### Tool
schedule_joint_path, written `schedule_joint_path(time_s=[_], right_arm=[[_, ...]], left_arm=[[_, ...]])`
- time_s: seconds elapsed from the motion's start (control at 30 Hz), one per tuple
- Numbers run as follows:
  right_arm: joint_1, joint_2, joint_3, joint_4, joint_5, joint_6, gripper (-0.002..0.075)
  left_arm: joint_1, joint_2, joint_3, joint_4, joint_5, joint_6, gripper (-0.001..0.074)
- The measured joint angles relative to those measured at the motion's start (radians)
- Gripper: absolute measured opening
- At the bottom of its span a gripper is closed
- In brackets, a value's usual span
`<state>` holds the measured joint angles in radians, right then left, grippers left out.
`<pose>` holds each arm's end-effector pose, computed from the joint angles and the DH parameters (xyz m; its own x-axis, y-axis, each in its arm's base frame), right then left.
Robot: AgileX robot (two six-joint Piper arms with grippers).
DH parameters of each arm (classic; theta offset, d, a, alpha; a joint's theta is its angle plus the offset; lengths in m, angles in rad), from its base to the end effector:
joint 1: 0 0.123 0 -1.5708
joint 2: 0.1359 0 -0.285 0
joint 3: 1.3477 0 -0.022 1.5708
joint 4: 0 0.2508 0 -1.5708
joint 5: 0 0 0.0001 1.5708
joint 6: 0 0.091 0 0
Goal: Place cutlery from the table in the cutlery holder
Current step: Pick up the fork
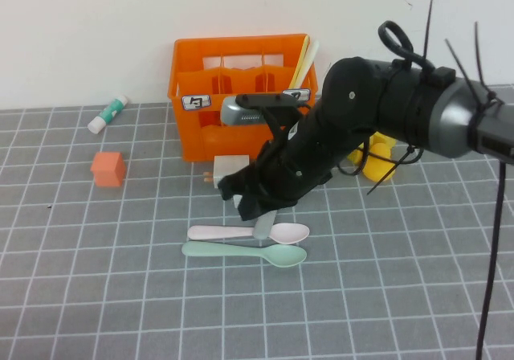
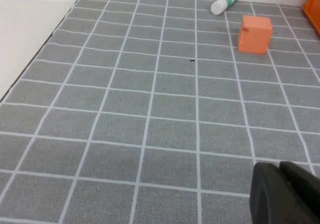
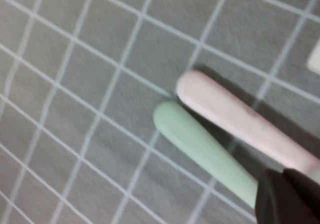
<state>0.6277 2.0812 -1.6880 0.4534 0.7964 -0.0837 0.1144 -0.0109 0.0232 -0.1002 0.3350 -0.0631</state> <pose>0.3559 0.2935 0.2210 -0.8466 -0.3300 -0.4177 -0.4936 0.7802 0.3841 0.0536 0.0031 0.1759 -0.2379 -0.1854 -0.9534 -0.1214 0.9796 -0.1602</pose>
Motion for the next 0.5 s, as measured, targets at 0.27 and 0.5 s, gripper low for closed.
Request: schedule_joint_path(time_s=[0.27, 0.5], right_arm=[[0.006, 0.079, -0.07, -0.035, -0.001, 0.069, -0.0003], [0.006, 0.098, -0.14, -0.294, 0.071, 0.26, -0.0003]], left_arm=[[0.0, 0.0, 0.0, 0.0, 0.0, 0.0, -0.0001], [0.0, 0.0, 0.0, 0.0, 0.0, 0.002, -0.0001]])
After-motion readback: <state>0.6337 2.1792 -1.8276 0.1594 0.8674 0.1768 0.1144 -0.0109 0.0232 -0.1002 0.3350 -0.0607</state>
